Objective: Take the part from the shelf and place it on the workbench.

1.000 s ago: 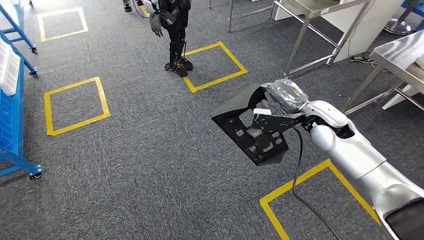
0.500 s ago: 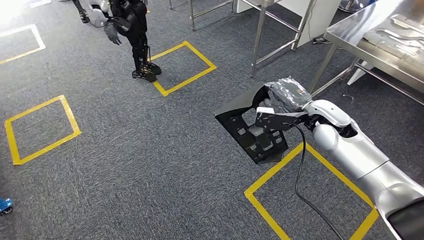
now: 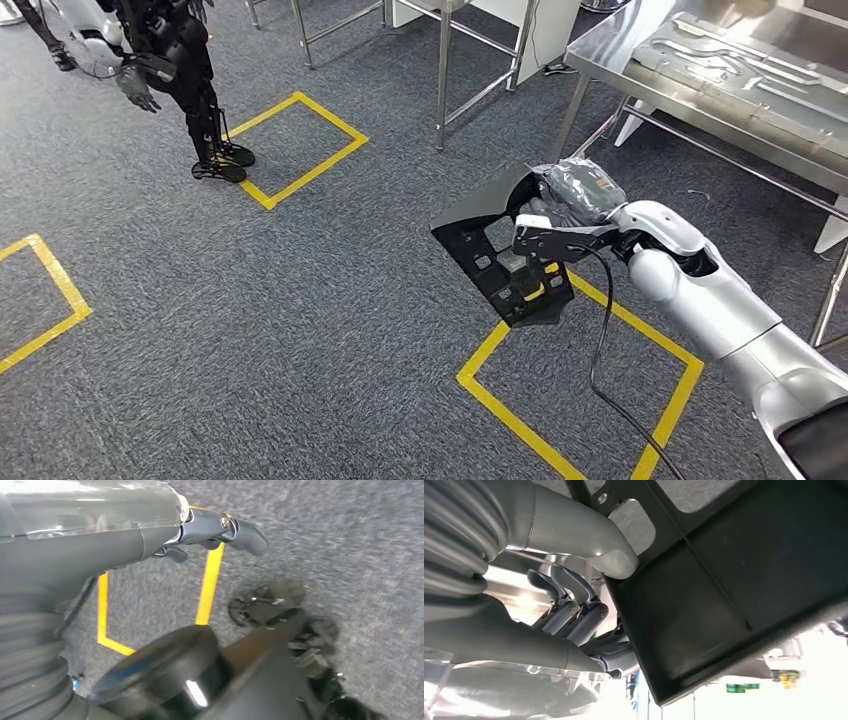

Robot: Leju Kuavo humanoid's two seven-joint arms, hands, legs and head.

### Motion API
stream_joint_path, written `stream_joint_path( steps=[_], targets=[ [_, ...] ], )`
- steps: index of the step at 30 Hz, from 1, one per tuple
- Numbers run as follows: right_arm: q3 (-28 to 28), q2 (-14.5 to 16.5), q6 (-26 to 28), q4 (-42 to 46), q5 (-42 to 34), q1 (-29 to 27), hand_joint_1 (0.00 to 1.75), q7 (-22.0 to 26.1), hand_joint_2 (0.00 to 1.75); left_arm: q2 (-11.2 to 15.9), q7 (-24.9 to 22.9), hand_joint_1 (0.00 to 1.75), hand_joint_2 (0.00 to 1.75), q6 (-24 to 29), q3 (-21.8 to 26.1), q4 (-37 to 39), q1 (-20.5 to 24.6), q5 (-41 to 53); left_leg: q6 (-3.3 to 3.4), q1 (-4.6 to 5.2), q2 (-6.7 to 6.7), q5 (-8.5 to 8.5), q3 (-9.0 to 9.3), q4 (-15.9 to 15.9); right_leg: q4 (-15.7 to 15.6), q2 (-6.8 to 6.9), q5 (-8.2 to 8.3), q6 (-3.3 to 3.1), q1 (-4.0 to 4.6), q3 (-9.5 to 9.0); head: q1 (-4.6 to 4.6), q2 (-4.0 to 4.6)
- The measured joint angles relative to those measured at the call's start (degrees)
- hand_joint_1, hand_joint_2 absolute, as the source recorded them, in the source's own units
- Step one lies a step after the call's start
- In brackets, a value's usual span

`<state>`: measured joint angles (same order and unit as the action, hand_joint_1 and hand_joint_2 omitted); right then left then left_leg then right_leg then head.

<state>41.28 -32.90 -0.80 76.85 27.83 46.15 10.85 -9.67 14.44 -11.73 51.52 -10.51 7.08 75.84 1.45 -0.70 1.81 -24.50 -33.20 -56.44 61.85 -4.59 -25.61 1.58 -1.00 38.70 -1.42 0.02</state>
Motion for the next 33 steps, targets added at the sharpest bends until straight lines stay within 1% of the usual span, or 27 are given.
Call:
stream_joint_path(
  steps=[1,2,3,4,5,6,7,9,10,12,13,14,15,17,18,19,20,21,23,24,25,26,27,28,30,32,33],
  targets=[
    [-0.04,-0.09,-0.01,0.02,-0.01,0.09,1.75,-0.02,1.75,0.0,0.02,0.0,1.75,-0.05,0.01,-0.01,0.03,0.01,0.14,0.14,-0.69,0.09,0.16,0.25,3.2,2.01,-1.74,0.18,0.07,1.51,0.01,0.0],
    [-0.01,-0.11,-0.02,0.02,0.01,0.1,1.75,-0.03,1.75,-0.01,0.02,0.0,1.75,-0.16,0.02,-0.01,-0.01,0.03,0.23,0.2,-1.47,0.09,0.22,0.34,6.95,3.26,-3.46,0.41,0.01,3.3,0.0,0.0],
    [0.04,-0.1,-0.04,0.01,0.02,0.01,1.75,-0.06,1.75,-0.02,0.03,0.0,1.75,-0.3,0.03,-0.01,-0.06,0.05,0.22,0.24,-2.25,0.02,0.23,0.31,10.07,3.85,-4.52,0.66,-0.12,4.82,0.0,0.0],
    [0.08,-0.1,-0.08,-0.01,0.06,-0.12,1.75,-0.1,1.75,-0.01,0.03,0.0,1.75,-0.49,0.04,-0.01,-0.07,0.07,0.17,0.25,-2.99,-0.09,0.23,0.24,11.56,4.16,-4.63,0.88,-0.29,5.58,0.0,0.0],
    [0.11,-0.09,-0.09,-0.02,0.14,-0.2,1.75,-0.19,1.75,-0.02,0.03,0.0,1.75,-0.7,0.04,-0.01,-0.05,0.05,0.07,0.23,-3.72,-0.24,0.24,0.12,10.75,4.45,-3.65,1.08,-0.45,5.14,0.0,0.0],
    [0.11,-0.06,-0.08,-0.03,0.29,-0.2,1.75,-0.31,1.75,-0.05,0.03,0.0,1.75,-0.88,0.04,-0.01,-0.01,0.01,-0.08,0.2,-4.38,-0.45,0.28,-0.08,7.81,4.94,-1.93,1.21,-0.57,3.55,0.0,0.0],
    [0.1,0.01,-0.04,-0.03,0.53,-0.16,1.75,-0.42,1.75,-0.08,0.03,0.0,1.75,-1.02,0.04,-0.01,0.06,-0.04,-0.31,0.23,-4.99,-0.71,0.35,-0.34,3.68,6.06,-0.18,1.26,-0.61,1.31,0.01,0.0],
    [0.09,0.36,0.08,-0.05,1.16,-0.06,1.75,-0.63,1.75,-0.14,0.03,0.0,1.75,-1.19,0.04,-0.01,0.19,-0.14,-0.91,0.49,-6.06,-1.32,0.48,-0.83,-2.44,7.78,1.74,0.64,-0.28,-1.98,0.01,0.0],
    [0.09,0.57,0.13,-0.07,1.45,-0.06,1.75,-0.68,1.75,-0.15,0.04,0.0,1.75,-1.24,0.05,-0.01,0.26,-0.16,-1.23,0.64,-6.55,-1.56,0.56,-0.97,-3.53,8.07,1.82,0.2,-0.07,-2.49,0.01,0.0],
    [0.07,0.86,0.17,-0.13,1.82,-0.09,1.75,-0.75,1.75,-0.15,0.09,0.0,1.75,-1.32,0.06,-0.01,0.39,-0.2,-1.82,0.71,-7.53,-1.91,0.81,-1.04,-3.5,6.86,1.77,-0.65,0.11,-2.34,-0.01,0.0],
    [0.02,0.93,0.18,-0.14,1.96,-0.07,1.75,-0.78,1.75,-0.15,0.11,0.0,1.75,-1.36,0.07,-0.01,0.47,-0.21,-2.15,0.58,-7.31,-2.28,0.84,-1.38,-3.56,6.27,1.82,-0.98,0.04,-2.36,-0.01,0.0],
    [-0.05,0.98,0.18,-0.14,2.05,-0.01,1.75,-0.83,1.75,-0.15,0.15,0.0,1.75,-1.42,0.07,-0.01,0.53,-0.22,-2.45,0.41,-6.42,-3.11,0.48,-2.48,-3.63,5.75,1.87,-1.38,-0.06,-2.42,-0.01,0.0],
    [-0.14,1.07,0.18,-0.14,2.1,0.08,1.75,-0.89,1.75,-0.15,0.17,0.0,1.75,-1.49,0.07,-0.01,0.52,-0.25,-2.7,0.24,-5.14,-4.49,-0.46,-4.72,-3.7,5.24,1.93,-1.73,-0.18,-2.5,-0.01,0.0],
    [-0.26,1.4,0.19,-0.14,2.14,0.07,1.75,-0.97,1.75,-0.16,0.21,0.0,1.75,-1.63,0.07,-0.01,0.38,-0.37,-2.96,0.06,-2.8,-8.21,-4.04,-12.38,-3.7,4.15,1.93,-2.17,-0.16,-2.52,-0.01,0.0],
    [-0.26,1.56,0.19,-0.14,2.14,-0.08,1.75,-0.98,1.75,-0.15,0.21,0.0,1.75,-1.68,0.07,-0.01,0.29,-0.44,-2.99,0.07,-2.44,-9.53,-5.94,-16.11,-3.68,3.48,1.92,-2.24,-0.09,-2.51,0.0,0.0],
    [-0.26,1.67,0.19,-0.14,2.14,-0.27,1.75,-0.98,1.75,-0.16,0.21,0.0,1.75,-1.73,0.07,-0.01,0.24,-0.51,-2.95,0.07,-2.3,-9.86,-7.18,-18.29,-3.64,2.75,1.91,-2.27,-0.01,-2.52,0.0,0.0],
    [-0.26,1.72,0.19,-0.14,2.14,-0.43,1.75,-0.99,1.75,-0.16,0.21,0.0,1.75,-1.76,0.07,-0.01,0.21,-0.55,-2.82,0.07,-2.21,-9.02,-7.41,-18.22,-3.59,2.01,1.91,-2.27,0.05,-2.53,0.0,0.0],
    [-0.28,1.74,0.19,-0.14,2.15,-0.53,1.75,-0.99,1.75,-0.16,0.21,0.0,1.75,-1.79,0.07,-0.01,0.21,-0.58,-2.59,0.07,-1.99,-7.23,-6.56,-15.9,-3.52,1.25,1.91,-2.26,0.09,-2.54,0.0,0.0],
    [-0.43,1.78,0.19,-0.12,2.17,-0.59,1.75,-0.99,1.75,-0.12,0.21,0.0,1.75,-1.81,0.07,-0.01,0.22,-0.61,-1.91,0.03,0.05,-3.14,-3.03,-7.73,-3.32,-0.22,1.89,-2.09,0.18,-2.48,0.0,0.0],
    [-0.51,1.8,0.19,-0.11,2.2,-0.62,1.75,-1.01,1.75,-0.1,0.21,0.0,1.75,-1.83,0.07,-0.01,0.23,-0.62,-1.68,0.01,1.01,-1.94,-1.58,-4.51,-3.23,-0.91,1.92,-1.87,0.16,-2.37,0.0,0.0],
    [-0.58,1.81,0.19,-0.11,2.23,-0.67,1.75,-1.02,1.75,-0.08,0.21,0.0,1.75,-1.86,0.07,-0.01,0.25,-0.63,-1.47,0.05,1.73,-1.44,-0.69,-2.59,-3.19,-1.54,1.99,-1.55,0.07,-2.22,0.0,0.0],
    [-0.63,1.82,0.19,-0.11,2.26,-0.78,1.75,-1.04,1.75,-0.06,0.21,0.0,1.75,-1.88,0.07,-0.01,0.29,-0.64,-1.3,0.17,1.77,-1.52,-0.41,-2.04,-3.23,-2.13,2.1,-1.12,-0.07,-2.06,0.0,0.0],
    [-0.67,1.78,0.2,-0.11,2.28,-0.89,1.75,-1.05,1.75,-0.08,0.21,0.0,1.75,-1.9,0.07,-0.01,0.35,-0.65,-1.08,0.28,1.12,-1.38,-0.3,-1.83,-3.4,-2.75,2.25,-0.65,-0.25,-1.96,0.0,0.0],
    [-0.75,1.71,0.21,-0.11,2.29,-1.05,1.75,-1.06,1.75,-0.13,0.21,0.0,1.75,-1.91,0.08,-0.01,0.42,-0.65,-0.71,0.31,0.5,-1.16,-0.14,-1.49,-3.38,-2.69,2.26,-0.28,-0.38,-1.88,0.0,0.0],
    [-1.01,1.53,0.25,-0.11,2.3,-1.1,1.75,-1.09,1.75,-0.26,0.33,0.0,1.75,-1.91,0.09,-0.01,0.52,-0.66,0.02,0.18,-0.82,-0.65,0.21,-0.61,-1.15,-0.22,0.72,0.19,-0.24,-0.75,0.01,0.0],
    [-1.19,1.46,0.29,-0.09,2.3,-1.07,1.75,-1.1,1.75,-0.34,0.55,0.0,1.75,-1.91,0.09,-0.01,0.42,-0.67,0.37,0.17,-2.09,-0.5,0.32,-0.23,5.17,3.0,-2.72,0.45,-0.16,2.26,0.01,0.0],
    [-1.2,1.47,0.31,-0.08,2.29,-1.18,1.75,-1.1,1.75,-0.34,0.66,0.0,1.75,-1.91,0.09,-0.01,0.32,-0.68,0.41,0.2,-2.76,-0.54,0.3,-0.24,8.83,3.67,-4.23,0.63,-0.26,4.01,0.01,0.0]
  ],
)
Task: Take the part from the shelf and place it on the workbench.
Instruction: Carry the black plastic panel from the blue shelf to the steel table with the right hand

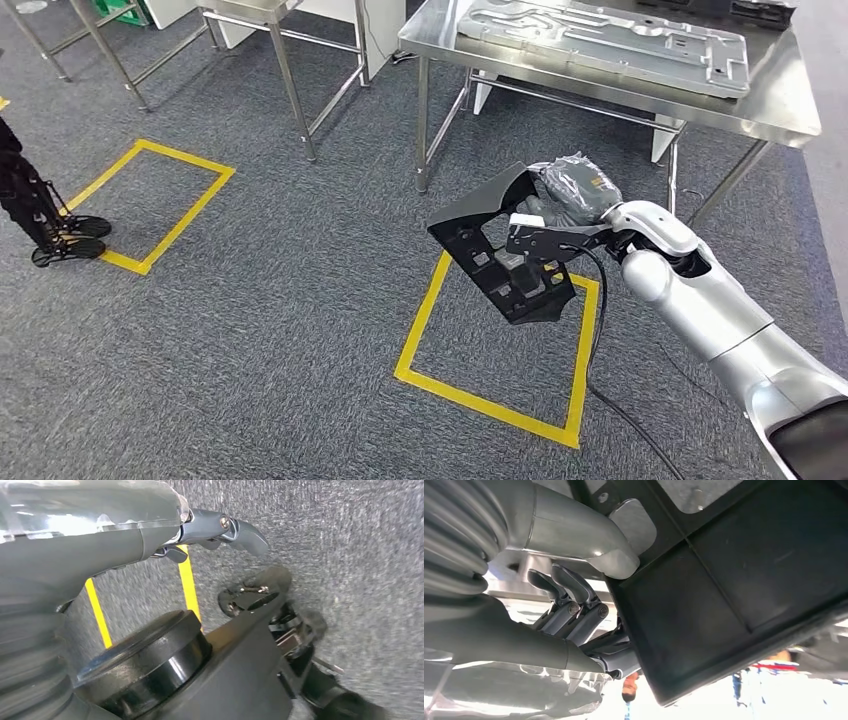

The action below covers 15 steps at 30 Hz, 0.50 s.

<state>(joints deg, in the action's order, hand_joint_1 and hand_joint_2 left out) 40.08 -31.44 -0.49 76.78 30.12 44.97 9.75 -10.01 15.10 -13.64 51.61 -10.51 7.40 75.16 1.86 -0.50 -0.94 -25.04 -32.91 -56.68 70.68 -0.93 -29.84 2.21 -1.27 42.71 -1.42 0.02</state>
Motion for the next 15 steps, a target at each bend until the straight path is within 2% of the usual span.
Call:
stream_joint_path(
  steps=[1,2,3,5,6,8,9,10,12,13,14,15],
  targets=[
    [0.01,0.01,-0.01,0.01,0.01,-0.21,1.75,0.0,1.75,0.0,0.14,0.0,1.75,0.0,0.01,0.0,-0.08,0.0,-0.02,0.02,-0.7,-0.07,-0.01,-0.01,2.57,0.38,-0.72,0.17,-0.14,1.22,0.0,0.0],
    [0.0,0.01,-0.02,0.01,0.01,-0.4,1.75,0.0,1.75,-0.01,0.29,0.0,1.75,0.0,0.01,0.0,-0.14,0.0,-0.09,0.02,-1.42,-0.16,-0.01,-0.05,3.39,0.66,-0.51,0.33,-0.29,1.56,0.0,0.0],
    [-0.04,-0.01,-0.02,0.02,0.02,-0.5,1.75,0.0,1.75,-0.05,0.44,0.0,1.75,-0.01,0.02,0.0,-0.16,0.0,-0.22,0.0,-2.08,-0.28,0.03,-0.14,1.68,1.02,0.79,0.45,-0.41,0.6,0.0,0.0],
    [-0.15,-0.03,-0.01,0.07,0.02,-0.51,1.75,0.0,1.75,-0.16,0.64,0.0,1.75,-0.02,0.02,0.0,-0.14,0.01,-0.49,-0.04,-3.02,-0.55,0.12,-0.36,-4.08,1.86,3.83,0.57,-0.53,-2.57,0.0,0.0],
    [-0.2,-0.04,-0.01,0.09,0.02,-0.49,1.75,0.0,1.75,-0.2,0.67,0.0,1.75,-0.02,0.02,0.0,-0.14,0.01,-0.57,-0.06,-3.25,-0.64,0.15,-0.44,-6.08,2.19,4.73,0.58,-0.54,-3.68,0.0,0.0],
    [-0.24,-0.05,-0.01,0.09,0.02,-0.47,1.75,0.0,1.75,-0.25,0.7,0.0,1.75,-0.03,0.02,0.0,-0.14,0.01,-0.62,-0.06,-3.37,-0.71,0.17,-0.5,-7.27,2.48,5.2,0.58,-0.54,-4.35,-0.01,0.0],
    [-0.32,-0.05,-0.02,0.09,0.04,-0.44,1.75,0.0,1.75,-0.27,0.74,0.0,1.75,-0.04,0.02,0.0,-0.13,-0.01,-0.79,0.05,-3.56,-0.86,0.18,-0.62,-8.55,3.31,5.24,0.44,-0.31,-5.06,-0.01,0.0],
    [-0.41,-0.04,-0.03,0.1,0.08,-0.43,1.75,0.01,1.75,-0.32,0.78,0.0,1.75,-0.04,0.02,0.0,-0.13,-0.03,-1.04,0.2,-3.86,-1.06,0.2,-0.8,-9.92,3.91,5.39,0.14,-0.11,-5.72,-0.01,0.0],
    [-0.58,-0.01,-0.11,0.07,0.44,-0.5,1.75,0.04,1.75,-0.38,1.07,0.0,1.75,-0.03,0.02,0.0,-0.11,-0.22,-2.06,0.43,-5.21,-1.73,0.49,-1.03,-12.13,3.8,5.49,-1.04,0.29,-6.7,-0.01,0.0],
    [-0.65,0.0,-0.15,0.05,0.63,-0.5,1.75,0.08,1.75,-0.42,1.24,0.0,1.75,-0.03,0.02,0.0,-0.11,-0.33,-2.56,0.32,-4.88,-2.31,0.51,-1.51,-12.24,2.78,5.62,-1.62,0.19,-6.65,-0.01,0.0],
    [-0.72,0.03,-0.19,0.03,0.79,-0.42,1.75,0.12,1.75,-0.43,1.43,0.0,1.75,-0.03,0.02,0.0,-0.12,-0.45,-2.99,0.14,-3.98,-3.37,0.13,-2.82,-12.26,1.87,5.63,-2.14,0.12,-6.64,-0.01,0.0],
    [-0.78,0.09,-0.2,0.03,0.83,-0.27,1.75,0.16,1.75,-0.44,1.53,0.0,1.75,-0.04,0.02,0.0,-0.18,-0.51,-3.23,-0.03,-2.4,-4.94,-1.02,-5.46,-12.32,1.29,5.67,-2.47,0.02,-6.7,-0.01,0.0]
  ],
)
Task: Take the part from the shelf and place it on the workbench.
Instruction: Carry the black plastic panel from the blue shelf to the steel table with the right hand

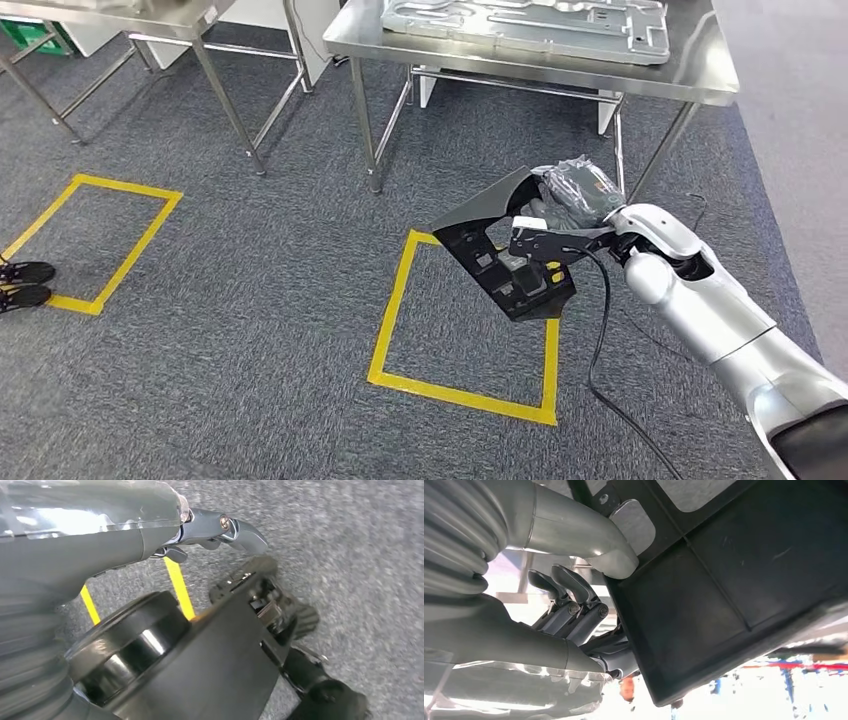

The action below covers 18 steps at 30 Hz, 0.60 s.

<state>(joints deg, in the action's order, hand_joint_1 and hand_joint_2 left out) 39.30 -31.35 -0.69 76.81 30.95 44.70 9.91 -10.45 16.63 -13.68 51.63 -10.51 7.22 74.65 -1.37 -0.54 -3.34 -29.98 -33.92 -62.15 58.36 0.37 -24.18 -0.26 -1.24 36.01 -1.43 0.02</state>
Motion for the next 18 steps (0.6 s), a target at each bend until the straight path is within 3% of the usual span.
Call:
stream_joint_path(
  steps=[2,3,4,5,6,8,10,12,13,15,16,18],
  targets=[
    [-0.04,0.21,-0.04,0.0,0.03,0.07,1.75,0.05,1.75,-0.01,0.17,0.0,1.75,-0.02,0.0,0.0,-0.25,-0.05,-0.19,-0.13,2.4,-3.68,-3.77,-8.01,0.04,-1.3,-0.04,-0.42,0.11,0.01,0.0,0.0],
    [-0.03,0.3,-0.05,0.0,0.03,-0.08,1.75,0.07,1.75,-0.02,0.23,0.0,1.75,-0.02,0.0,0.0,-0.39,-0.05,-0.18,-0.12,2.75,-4.67,-5.56,-11.34,0.07,-2.07,-0.06,-0.51,0.23,0.0,0.01,0.0],
    [-0.03,0.34,-0.07,0.01,0.03,-0.26,1.75,0.07,1.75,-0.02,0.3,0.0,1.75,-0.03,0.0,0.0,-0.5,-0.05,-0.07,-0.11,2.89,-4.51,-6.54,-12.78,0.12,-2.89,-0.08,-0.55,0.35,-0.02,0.01,0.0],
    [-0.04,0.34,-0.07,0.02,0.04,-0.41,1.75,0.07,1.75,-0.02,0.34,0.0,1.75,-0.03,0.01,0.0,-0.56,-0.05,0.16,-0.08,3.02,-3.18,-6.47,-11.86,0.16,-3.71,-0.1,-0.56,0.46,-0.06,0.01,0.0],
    [-0.06,0.33,-0.07,0.04,0.04,-0.5,1.75,0.07,1.75,-0.02,0.37,0.0,1.75,-0.03,0.01,0.0,-0.58,-0.05,0.54,-0.04,3.47,-0.94,-5.38,-8.79,0.2,-4.54,-0.12,-0.55,0.55,-0.12,0.01,0.0],
    [-0.1,0.33,-0.06,0.07,0.04,-0.5,1.75,0.08,1.75,0.07,0.41,0.0,1.75,-0.04,0.02,0.0,-0.61,-0.05,1.65,-0.05,6.29,3.2,-2.24,-0.81,0.26,-6.03,-0.13,-0.4,0.57,-0.09,0.01,0.0],
    [-0.12,0.33,-0.07,0.07,0.04,-0.68,1.75,0.07,1.75,0.15,0.46,0.0,1.75,-0.07,0.01,0.0,-0.6,-0.05,2.34,0.05,8.54,4.48,-0.49,3.33,0.26,-7.47,-0.02,0.22,0.12,0.26,0.0,0.0],
    [-0.15,0.18,-0.07,0.12,0.08,-1.18,1.75,0.06,1.75,0.09,0.57,0.0,1.75,-0.12,0.01,0.0,-0.55,-0.06,2.53,0.17,7.83,4.47,0.02,4.12,-0.03,-8.85,0.25,1.14,-0.27,0.51,-0.01,0.0],
    [-0.22,0.01,-0.05,0.22,0.1,-1.45,1.75,0.05,1.75,0.03,0.65,0.0,1.75,-0.14,0.02,0.0,-0.54,-0.09,2.69,0.11,7.15,4.69,0.34,4.67,0.0,-8.26,0.24,1.47,-0.24,0.59,-0.01,0.0],
    [-0.38,-0.32,0.03,0.46,0.19,-1.59,1.75,0.0,1.75,-0.12,0.91,0.0,1.75,-0.13,0.04,0.0,-0.49,-0.27,3.09,-0.13,5.6,5.13,1.04,5.84,2.55,-4.68,-1.43,1.85,0.07,1.82,0.0,0.0],
    [-0.45,-0.36,0.07,0.57,0.26,-1.61,1.75,-0.03,1.75,-0.15,1.01,0.0,1.75,-0.11,0.05,0.0,-0.51,-0.37,3.21,-0.09,4.81,5.17,1.27,6.1,5.59,-2.53,-3.07,1.99,0.04,3.3,0.01,0.0],
    [-0.47,-0.27,0.08,0.67,0.45,-1.75,1.75,-0.05,1.75,-0.17,1.18,0.0,1.75,-0.09,0.08,0.0,-0.58,-0.46,3.28,-0.06,3.16,4.96,1.38,6.06,12.72,-0.88,-6.06,2.49,-0.22,6.92,0.01,0.0]
  ],
)
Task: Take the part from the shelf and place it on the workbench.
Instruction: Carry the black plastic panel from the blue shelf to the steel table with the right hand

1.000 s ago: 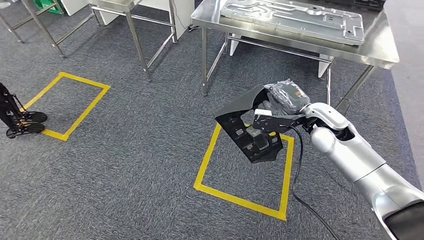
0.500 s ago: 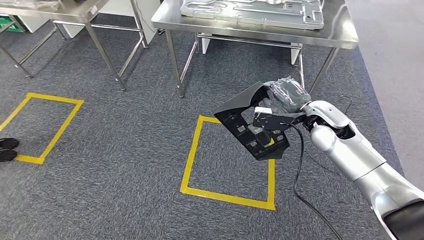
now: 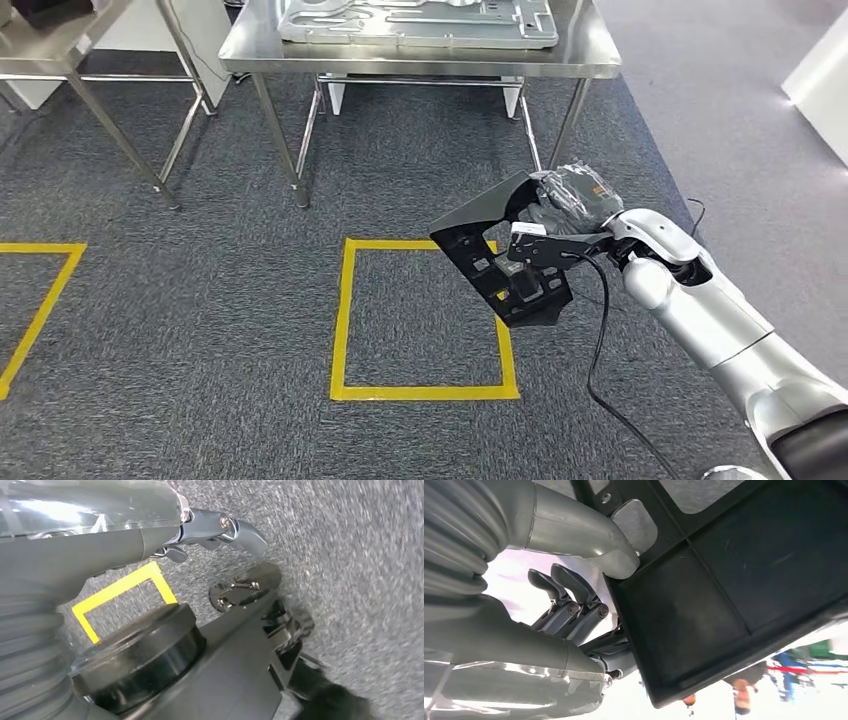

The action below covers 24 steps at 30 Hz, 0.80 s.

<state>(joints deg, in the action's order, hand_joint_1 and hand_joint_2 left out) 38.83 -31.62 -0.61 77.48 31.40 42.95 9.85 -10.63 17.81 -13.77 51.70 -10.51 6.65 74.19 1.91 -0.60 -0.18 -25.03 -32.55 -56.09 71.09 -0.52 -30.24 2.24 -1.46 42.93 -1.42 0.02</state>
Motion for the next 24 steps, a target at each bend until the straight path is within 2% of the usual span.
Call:
stream_joint_path(
  steps=[1,2,3,5,6,7,8,10,12,14,15,16,17,18,20,21,23,24],
  targets=[
    [0.01,0.04,-0.03,0.03,0.13,-0.14,1.75,-0.01,1.75,-0.03,0.08,0.0,1.75,0.02,0.01,0.0,-0.03,0.01,-0.06,-0.01,-0.81,-0.17,0.01,-0.13,1.85,0.21,-0.23,0.26,-0.2,0.99,0.0,0.0],
    [0.0,0.07,-0.06,0.03,0.26,-0.21,1.75,-0.01,1.75,-0.09,0.15,0.0,1.75,0.04,0.01,0.0,-0.04,0.02,-0.16,-0.04,-1.57,-0.38,0.02,-0.31,1.55,0.41,0.58,0.49,-0.38,0.86,0.0,0.0],
    [-0.02,0.07,-0.08,0.03,0.35,-0.21,1.75,-0.02,1.75,-0.19,0.2,0.0,1.75,0.06,0.01,0.0,-0.01,0.03,-0.33,-0.09,-2.29,-0.67,0.06,-0.59,-1.14,0.86,2.32,0.67,-0.53,-0.56,0.0,0.0],
    [-0.07,0.11,-0.1,0.03,0.51,-0.06,1.75,-0.03,1.75,-0.39,0.28,0.0,1.75,0.07,0.01,0.0,0.09,0.05,-0.9,0.0,-3.55,-1.44,0.12,-1.37,-8.6,2.94,5.37,0.72,-0.47,-4.54,0.0,0.0],
    [-0.09,0.14,-0.11,0.02,0.56,0.0,1.75,-0.06,1.75,-0.44,0.32,0.0,1.75,0.07,0.01,0.0,0.13,0.07,-1.26,0.12,-4.04,-1.82,0.15,-1.73,-11.06,3.7,6.09,0.43,-0.3,-5.84,0.0,0.0],
    [-0.11,0.19,-0.13,0.02,0.61,0.01,1.75,-0.07,1.75,-0.46,0.33,0.0,1.75,0.07,0.01,0.0,0.19,0.13,-1.63,0.29,-4.48,-2.11,0.22,-1.95,-12.02,4.02,6.13,0.06,-0.09,-6.27,0.0,0.0],
    [-0.14,0.23,-0.16,0.01,0.64,-0.04,1.75,-0.09,1.75,-0.46,0.34,0.0,1.75,0.07,0.01,0.0,0.25,0.19,-1.98,0.44,-4.94,-2.28,0.33,-1.98,-11.87,3.64,6.02,-0.42,0.12,-6.15,-0.01,0.0],
    [-0.2,0.25,-0.19,0.01,0.7,-0.13,1.75,-0.09,1.75,-0.47,0.36,0.0,1.75,0.07,0.01,0.0,0.4,0.31,-2.64,0.32,-5.56,-2.69,0.65,-2.04,-11.95,2.29,6.05,-1.18,0.03,-6.05,0.0,0.0],
    [-0.28,0.27,-0.2,0.02,0.73,-0.03,1.75,-0.09,1.75,-0.48,0.4,0.0,1.75,0.07,0.01,0.0,0.48,0.32,-3.12,0.02,-3.85,-4.69,-0.23,-4.63,-12.12,1.21,6.15,-1.98,-0.18,-6.17,0.0,0.0],
    [-0.32,0.46,-0.21,0.01,0.77,-0.02,1.75,-0.09,1.75,-0.48,0.43,0.0,1.75,0.04,0.01,0.0,0.38,0.34,-3.29,-0.13,-1.32,-8.35,-3.43,-11.74,-12.17,0.07,6.18,-2.51,-0.1,-6.21,-0.01,0.0],
    [-0.32,0.6,-0.22,0.01,0.86,-0.13,1.75,-0.08,1.75,-0.48,0.43,0.0,1.75,0.02,0.01,0.0,0.3,0.37,-3.29,-0.14,-0.76,-9.75,-5.39,-15.61,-12.16,-0.6,6.19,-2.64,0.04,-6.2,-0.01,0.0],
    [-0.32,0.72,-0.22,0.01,1.05,-0.27,1.75,-0.08,1.75,-0.48,0.43,0.0,1.75,-0.01,0.01,0.0,0.23,0.39,-3.2,-0.1,-0.47,-10.23,-6.85,-18.2,-12.15,-1.34,6.19,-2.7,0.22,-6.22,-0.01,0.0],
    [-0.32,0.81,-0.2,0.01,1.3,-0.4,1.75,-0.09,1.75,-0.48,0.41,0.0,1.75,-0.02,0.01,0.0,0.19,0.41,-2.99,-0.05,-0.34,-9.51,-7.4,-18.65,-12.14,-1.97,6.17,-2.75,0.39,-6.27,-0.01,0.0],
    [-0.32,0.89,-0.14,0.01,1.59,-0.48,1.75,-0.09,1.75,-0.47,0.39,0.0,1.75,-0.02,0.01,0.0,0.18,0.42,-2.62,0.03,-0.25,-7.73,-6.88,-16.8,-12.13,-2.55,6.16,-2.8,0.57,-6.36,-0.01,0.0],
    [-0.32,1.08,0.23,0.02,2.29,-0.56,1.75,0.02,1.75,-0.43,0.33,0.0,1.75,-0.04,0.01,0.0,0.25,0.43,-1.44,0.38,0.47,-3.32,-3.9,-9.21,-12.13,-3.43,6.1,-2.84,0.78,-6.58,-0.01,0.0],
    [-0.33,1.19,0.5,0.03,2.61,-0.6,1.75,0.13,1.75,-0.4,0.31,0.0,1.75,-0.07,0.01,0.0,0.34,0.42,-0.95,0.53,0.93,-1.94,-2.51,-5.81,-12.1,-3.84,6.11,-2.72,0.84,-6.57,0.0,0.0],
    [-0.38,1.35,0.88,0.03,3.1,-0.79,1.75,0.31,1.75,-0.38,0.28,0.0,1.75,-0.11,-0.01,0.0,0.48,0.4,-0.42,0.84,1.58,-1.24,-1.38,-2.8,-12.15,-4.37,6.26,-2.16,0.63,-6.31,-0.01,0.0],
    [-0.41,1.38,0.91,0.04,3.21,-0.88,1.75,0.36,1.75,-0.41,0.29,0.0,1.75,-0.15,-0.01,0.0,0.51,0.38,-0.66,0.87,1.57,-1.09,-1.31,-2.36,-12.15,-4.46,6.29,-1.96,0.61,-6.19,-0.01,0.0]
  ],
)
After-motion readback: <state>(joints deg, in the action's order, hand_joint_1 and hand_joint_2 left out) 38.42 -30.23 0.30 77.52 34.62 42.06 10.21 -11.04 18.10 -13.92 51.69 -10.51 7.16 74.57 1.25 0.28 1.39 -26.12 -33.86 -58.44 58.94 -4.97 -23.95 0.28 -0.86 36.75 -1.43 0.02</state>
